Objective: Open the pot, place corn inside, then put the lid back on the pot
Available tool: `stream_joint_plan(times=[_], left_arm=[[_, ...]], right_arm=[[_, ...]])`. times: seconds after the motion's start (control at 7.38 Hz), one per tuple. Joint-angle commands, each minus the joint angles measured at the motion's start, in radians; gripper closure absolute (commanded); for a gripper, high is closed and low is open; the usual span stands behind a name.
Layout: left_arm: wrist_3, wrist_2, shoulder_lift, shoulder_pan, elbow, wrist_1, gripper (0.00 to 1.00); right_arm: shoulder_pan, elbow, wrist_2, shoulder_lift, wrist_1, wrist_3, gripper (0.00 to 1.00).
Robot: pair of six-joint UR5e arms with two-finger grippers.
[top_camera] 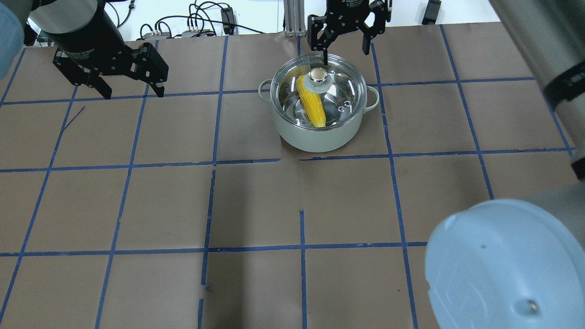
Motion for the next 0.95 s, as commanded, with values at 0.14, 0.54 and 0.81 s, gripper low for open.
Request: stream_joint_plan(times=[0.14, 0.54, 0.81], left_arm=[[0.005, 0.062, -0.007, 0.001, 0.003, -0.027, 0.00], [0.004, 0.061, -0.010, 0.001, 0.009, -0.026, 0.00], [0.002, 0.059, -0.006, 0.001, 0.008, -0.026, 0.00]], right_arm=[[-0.070, 0.251, -0.006, -0.235, -0.082, -0.030, 0.03], [-0.093, 0.337, -0.002, -0.364, -0.101, -0.041, 0.01], [-0.102, 0.375, -0.001, -0.380, -0.113, -0.039, 0.01]])
